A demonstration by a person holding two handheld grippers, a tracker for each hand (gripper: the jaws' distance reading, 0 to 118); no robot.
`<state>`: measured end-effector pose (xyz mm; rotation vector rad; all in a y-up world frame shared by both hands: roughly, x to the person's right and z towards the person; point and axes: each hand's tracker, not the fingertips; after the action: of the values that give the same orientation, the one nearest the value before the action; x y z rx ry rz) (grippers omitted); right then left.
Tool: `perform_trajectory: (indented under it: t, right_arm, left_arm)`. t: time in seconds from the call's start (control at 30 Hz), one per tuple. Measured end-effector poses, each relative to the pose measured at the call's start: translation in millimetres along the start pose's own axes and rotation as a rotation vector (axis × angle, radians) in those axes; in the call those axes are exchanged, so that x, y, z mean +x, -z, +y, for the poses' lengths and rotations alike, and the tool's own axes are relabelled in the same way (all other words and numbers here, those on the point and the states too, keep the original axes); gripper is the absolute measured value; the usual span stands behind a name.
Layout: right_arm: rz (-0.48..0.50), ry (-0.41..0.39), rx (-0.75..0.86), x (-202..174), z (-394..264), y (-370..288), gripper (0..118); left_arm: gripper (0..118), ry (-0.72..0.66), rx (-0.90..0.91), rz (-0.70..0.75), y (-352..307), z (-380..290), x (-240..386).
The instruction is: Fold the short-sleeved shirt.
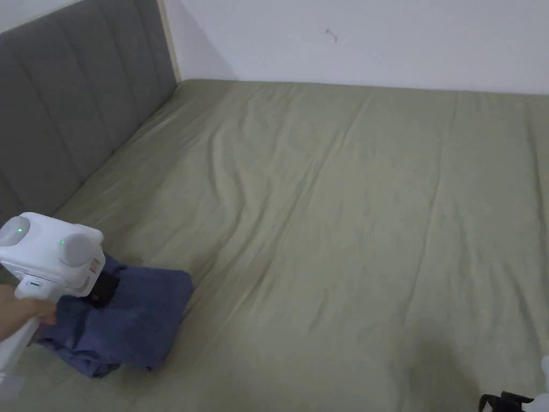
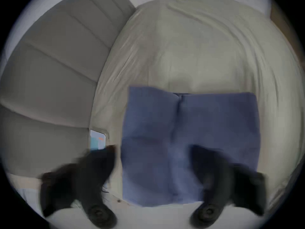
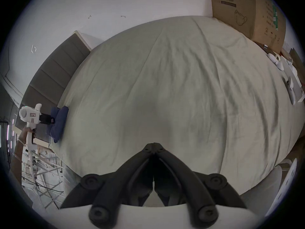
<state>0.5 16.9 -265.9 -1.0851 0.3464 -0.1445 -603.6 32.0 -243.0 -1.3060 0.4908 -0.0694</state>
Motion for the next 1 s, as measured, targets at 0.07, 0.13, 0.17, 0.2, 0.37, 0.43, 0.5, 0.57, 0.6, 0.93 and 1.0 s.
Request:
perform_trajectory:
  t: [0.07, 0.13, 0.17, 0.2, 0.37, 0.43, 0.5, 0.57, 0.6, 0.93, 1.0]
  right_arm:
    - [0.001, 0.008, 0.0, 3, 1, 1, 0]
    - [0.004, 0.017, 0.003, 6, 2, 0, 0]
    - [0.005, 0.018, 0.003, 7, 2, 0, 0]
    - [0.005, 0.018, 0.004, 8, 2, 0, 0]
    - [0.029, 0.03, -0.002, 11, -3, 0, 0]
    - [0.039, 0.03, 0.003, 11, -6, -2, 0]
    - [0.048, 0.034, 0.009, 14, -7, -5, 0]
    - [0.062, 0.04, 0.021, 17, -6, -9, 0]
    - [0.065, 0.042, 0.029, 18, -6, -11, 0]
    - [-0.01, -0.076, 0.307, 8, 24, -64, 0]
    - [-0.046, -0.119, 0.384, 2, 32, -79, 0]
  left_arm:
    - [118, -0.091, 0.028, -0.036, -7, -4, -8]
    - [112, -0.16, 0.073, -0.073, -20, -4, -10]
    - [113, -0.195, 0.088, -0.083, -24, -5, -14]
    - [112, -0.21, 0.113, -0.117, -31, -7, -14]
    - [0, -0.232, 0.178, -0.351, -69, -25, 24]
    - [0, -0.226, 0.221, -0.368, -83, -36, 52]
    - [0, -0.167, 0.249, -0.411, -98, -46, 82]
    - [0, -0.138, 0.282, -0.426, -117, -63, 121]
    - [0, -0.142, 0.299, -0.427, -125, -68, 134]
    - [0, -0.095, 0.67, -0.306, -226, -97, 244]
    - [0, -0.117, 0.739, -0.274, -244, -97, 254]
